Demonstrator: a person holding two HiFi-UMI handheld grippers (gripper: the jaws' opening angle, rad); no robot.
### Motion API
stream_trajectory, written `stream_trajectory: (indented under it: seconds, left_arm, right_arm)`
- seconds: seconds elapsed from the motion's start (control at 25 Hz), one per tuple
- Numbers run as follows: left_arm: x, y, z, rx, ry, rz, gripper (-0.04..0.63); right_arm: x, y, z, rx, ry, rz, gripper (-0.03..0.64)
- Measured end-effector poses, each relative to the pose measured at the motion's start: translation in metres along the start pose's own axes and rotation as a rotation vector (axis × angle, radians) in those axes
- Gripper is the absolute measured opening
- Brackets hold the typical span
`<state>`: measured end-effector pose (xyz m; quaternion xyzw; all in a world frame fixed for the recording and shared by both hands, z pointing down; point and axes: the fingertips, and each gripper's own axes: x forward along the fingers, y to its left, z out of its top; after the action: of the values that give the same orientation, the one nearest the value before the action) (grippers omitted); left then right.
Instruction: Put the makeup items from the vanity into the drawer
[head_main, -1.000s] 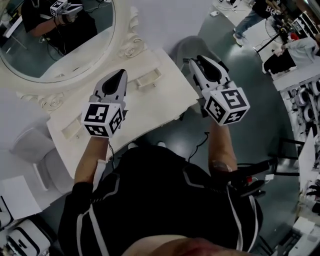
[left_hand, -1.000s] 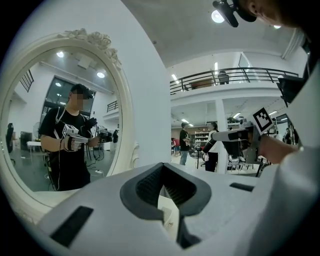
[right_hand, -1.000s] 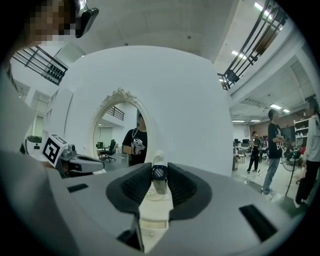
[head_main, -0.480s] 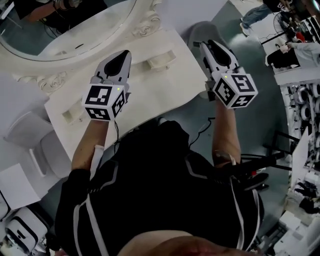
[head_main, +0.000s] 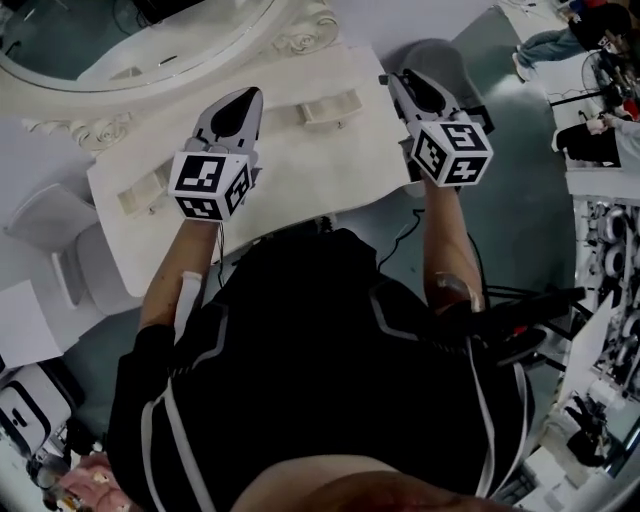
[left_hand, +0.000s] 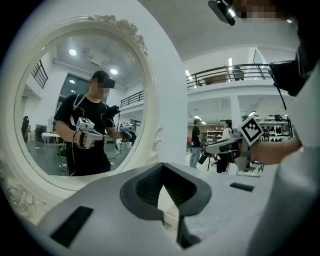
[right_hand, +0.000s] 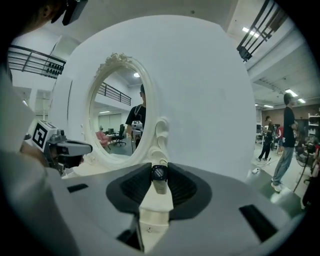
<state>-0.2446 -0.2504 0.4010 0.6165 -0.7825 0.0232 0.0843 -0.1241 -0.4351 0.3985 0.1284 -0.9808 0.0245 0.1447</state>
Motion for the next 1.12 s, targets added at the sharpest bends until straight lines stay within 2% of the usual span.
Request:
stream_trajectory:
  seconds: [0.28, 0.52, 0.8, 1.12]
  left_arm:
    - [0.018, -0.009, -0.029, 0.014, 0.056, 0.073, 0.003]
    - [0.024, -0.009, -0.053, -0.008, 0.087, 0.162, 0.003]
    - [0.022, -0.003, -0.079, -0.04, 0.115, 0.239, 0.003]
    - [0.021, -0.007, -0.103, -0.052, 0.164, 0.283, 0.003]
  right_arm:
    - [0.049, -0.011, -0.055, -0.024, 0.109, 0.124, 0.104]
    - [0.078, -0.011, -0.108, -0.052, 0.203, 0.213, 0.104]
    - [0.103, -0.005, -0.154, -0.075, 0.268, 0.277, 0.104]
    - [0.117, -0.005, -0.193, -0.108, 0.345, 0.324, 0.104]
